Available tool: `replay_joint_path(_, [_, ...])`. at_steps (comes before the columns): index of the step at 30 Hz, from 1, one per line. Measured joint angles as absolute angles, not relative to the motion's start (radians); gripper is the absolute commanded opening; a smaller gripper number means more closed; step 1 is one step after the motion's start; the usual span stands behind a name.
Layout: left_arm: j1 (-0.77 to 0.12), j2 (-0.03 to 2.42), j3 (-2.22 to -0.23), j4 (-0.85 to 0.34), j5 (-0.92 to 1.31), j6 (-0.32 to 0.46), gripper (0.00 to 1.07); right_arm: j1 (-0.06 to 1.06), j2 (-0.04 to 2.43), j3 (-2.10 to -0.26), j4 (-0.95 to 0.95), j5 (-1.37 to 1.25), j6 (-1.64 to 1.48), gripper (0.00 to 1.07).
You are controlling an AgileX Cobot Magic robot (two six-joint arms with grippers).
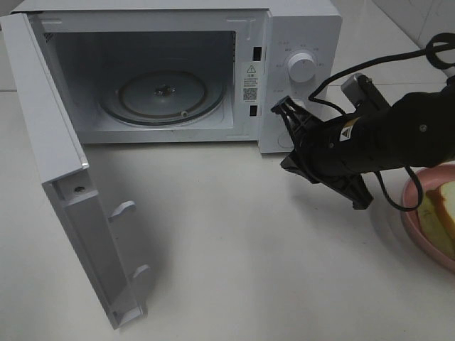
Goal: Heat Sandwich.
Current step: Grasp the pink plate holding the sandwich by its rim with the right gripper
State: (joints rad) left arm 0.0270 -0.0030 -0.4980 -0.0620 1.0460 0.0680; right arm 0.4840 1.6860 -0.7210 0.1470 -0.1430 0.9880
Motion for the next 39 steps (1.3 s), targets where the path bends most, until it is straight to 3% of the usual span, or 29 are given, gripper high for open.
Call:
replay_joint_path(8, [0.027,-0.003,-0.498,-0.062,1.046,0.068,1.00,0.482,1.620,-0.721,0.094,0.066,0.675,0.06])
replay_joint_path(12, [0.027,-0.003,-0.498,-0.062,1.046,0.068,1.00,0.482,1.572,-0.721,0.086,0.253,0.377,0.10])
replay_joint_path(17, [0.027,-0.003,-0.498,-0.062,1.046,0.068,1.00,0.482,1.520,-0.721,0.083,0.399,0.189,0.22])
replay_joint_path(20, [0.027,-0.003,-0.498,-0.062,1.046,0.068,1.00,0.482,1.500,-0.721,0.070,0.458,0.158,0.40])
replay_joint_path(21, [0.027,-0.003,-0.498,-0.062,1.046,0.068,1.00,0.482,1.491,-0.722,0.054,0.481,0.156,0.51])
replay_joint_path(22, [0.027,-0.003,-0.498,-0.062,1.046,0.068,1.00,0.482,1.491,-0.722,0.054,0.481,0.156,0.51])
replay_joint_path(24, [0.027,-0.003,-0.498,-0.062,1.046,0.068,1.00,0.482,1.480,-0.722,0.042,0.500,0.156,0.62])
replay_joint_path(25, [0.027,-0.003,-0.498,-0.062,1.046,0.068,1.00,0.482,1.470,-0.722,0.027,0.518,0.155,0.74])
replay_joint_path(26, [0.027,-0.003,-0.498,-0.062,1.046,0.068,1.00,0.482,1.463,-0.722,0.020,0.524,0.154,0.80])
replay_joint_path(30, [0.027,-0.003,-0.498,-0.062,1.046,0.068,1.00,0.482,1.450,-0.723,-0.008,0.532,0.149,0.91])
replay_joint_path(39, [0.027,-0.003,-0.498,-0.062,1.046,0.068,1.00,0.398,1.450,-0.775,-0.031,0.663,0.139,0.90])
